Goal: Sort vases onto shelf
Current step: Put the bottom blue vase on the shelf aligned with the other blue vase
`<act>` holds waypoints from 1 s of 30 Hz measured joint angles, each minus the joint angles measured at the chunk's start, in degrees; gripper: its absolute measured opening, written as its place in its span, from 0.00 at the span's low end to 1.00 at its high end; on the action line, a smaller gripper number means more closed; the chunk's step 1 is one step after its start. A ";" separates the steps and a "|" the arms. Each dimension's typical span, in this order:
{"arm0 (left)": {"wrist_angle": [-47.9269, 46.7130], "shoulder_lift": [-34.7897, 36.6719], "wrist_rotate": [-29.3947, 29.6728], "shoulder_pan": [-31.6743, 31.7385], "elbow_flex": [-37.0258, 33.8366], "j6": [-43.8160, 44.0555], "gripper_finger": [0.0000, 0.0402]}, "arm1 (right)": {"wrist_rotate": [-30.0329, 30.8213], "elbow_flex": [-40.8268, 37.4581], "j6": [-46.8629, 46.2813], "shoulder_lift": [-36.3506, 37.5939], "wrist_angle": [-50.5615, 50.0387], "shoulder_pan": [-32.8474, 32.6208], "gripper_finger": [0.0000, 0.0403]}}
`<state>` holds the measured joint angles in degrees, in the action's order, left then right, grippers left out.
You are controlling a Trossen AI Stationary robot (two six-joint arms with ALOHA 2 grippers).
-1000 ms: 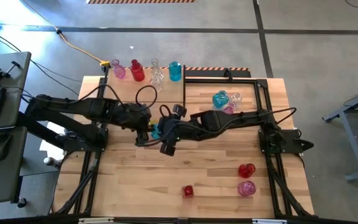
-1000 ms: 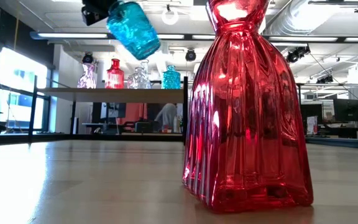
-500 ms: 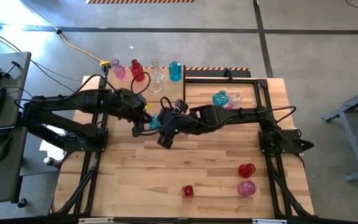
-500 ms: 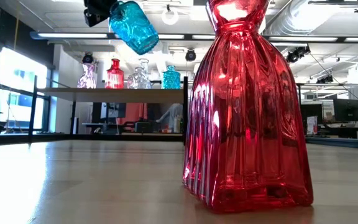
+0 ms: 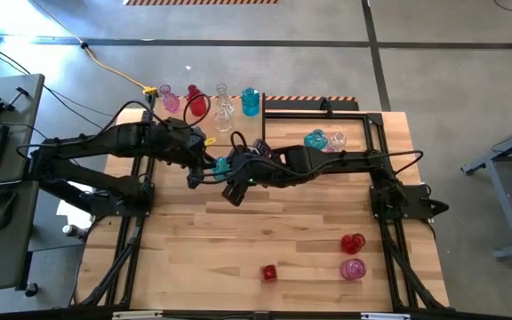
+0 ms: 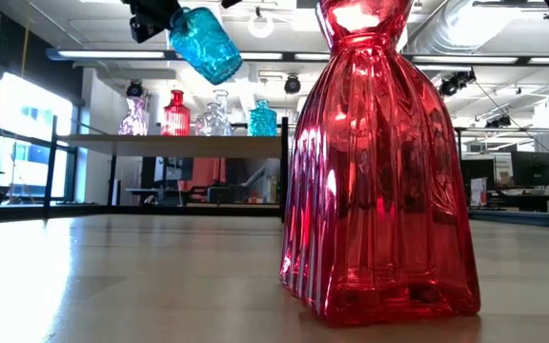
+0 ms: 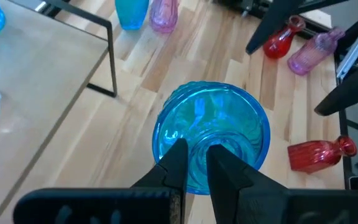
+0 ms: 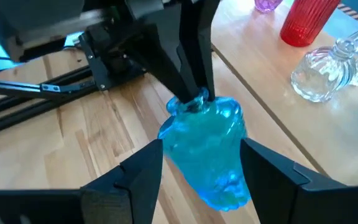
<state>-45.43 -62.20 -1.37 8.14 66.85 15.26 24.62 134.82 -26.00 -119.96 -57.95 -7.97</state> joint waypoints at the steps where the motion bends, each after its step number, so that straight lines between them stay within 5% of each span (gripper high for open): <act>1: 0.22 0.25 -0.10 0.23 0.00 -0.38 0.07 | 0.00 0.00 -0.05 0.00 0.00 0.00 0.49; 30: 0.02 0.70 -4.28 3.26 0.00 0.62 0.07 | -3.85 0.00 -2.08 0.00 -0.67 0.09 0.49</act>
<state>-45.41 -61.49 -5.65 11.40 66.85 15.88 20.78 134.82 -28.08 -119.96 -58.63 -7.88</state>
